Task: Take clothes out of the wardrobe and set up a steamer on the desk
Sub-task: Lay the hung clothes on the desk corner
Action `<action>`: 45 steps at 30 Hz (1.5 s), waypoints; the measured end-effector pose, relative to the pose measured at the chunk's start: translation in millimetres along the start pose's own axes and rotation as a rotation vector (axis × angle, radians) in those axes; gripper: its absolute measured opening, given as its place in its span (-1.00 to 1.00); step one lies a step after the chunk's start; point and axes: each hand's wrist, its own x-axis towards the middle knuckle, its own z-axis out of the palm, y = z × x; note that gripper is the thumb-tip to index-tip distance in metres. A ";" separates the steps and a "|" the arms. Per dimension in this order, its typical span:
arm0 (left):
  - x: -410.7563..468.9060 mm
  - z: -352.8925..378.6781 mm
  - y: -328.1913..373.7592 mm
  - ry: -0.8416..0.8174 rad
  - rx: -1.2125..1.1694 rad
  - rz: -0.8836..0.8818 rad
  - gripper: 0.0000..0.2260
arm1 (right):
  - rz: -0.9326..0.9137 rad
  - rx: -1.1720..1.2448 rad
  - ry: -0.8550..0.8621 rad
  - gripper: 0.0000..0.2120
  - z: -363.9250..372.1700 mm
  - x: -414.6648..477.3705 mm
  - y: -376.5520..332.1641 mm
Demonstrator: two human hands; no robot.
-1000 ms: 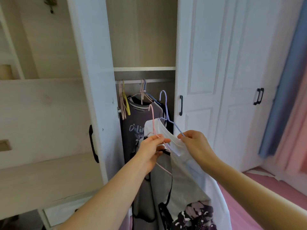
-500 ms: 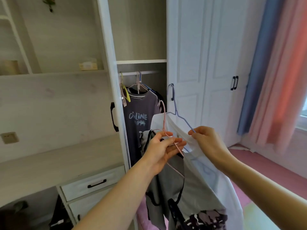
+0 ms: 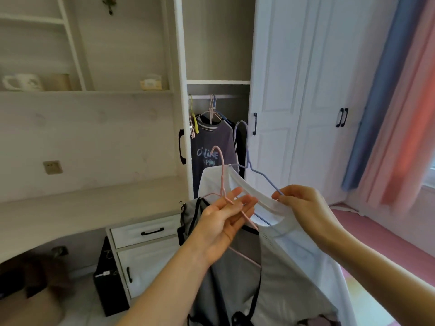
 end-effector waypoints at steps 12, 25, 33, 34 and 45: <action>-93.5 8.6 1.5 0.207 -0.097 0.273 -0.68 | -0.230 0.115 -0.300 -0.79 8.9 -54.8 -19.7; -203.1 -19.6 46.5 0.485 -0.098 0.518 -0.69 | -0.386 0.138 -0.601 -0.80 102.2 -115.3 -48.4; -257.3 -60.9 87.7 0.613 -0.093 0.601 -0.69 | -0.479 0.155 -0.757 -0.81 180.4 -143.6 -78.0; -264.4 -68.1 93.9 0.619 -0.096 0.600 -0.69 | -0.499 0.148 -0.770 -0.81 191.8 -147.3 -81.5; -327.8 -166.3 168.7 0.712 -0.193 0.559 -0.84 | -0.871 -0.026 -0.821 -0.84 322.3 -186.0 -108.9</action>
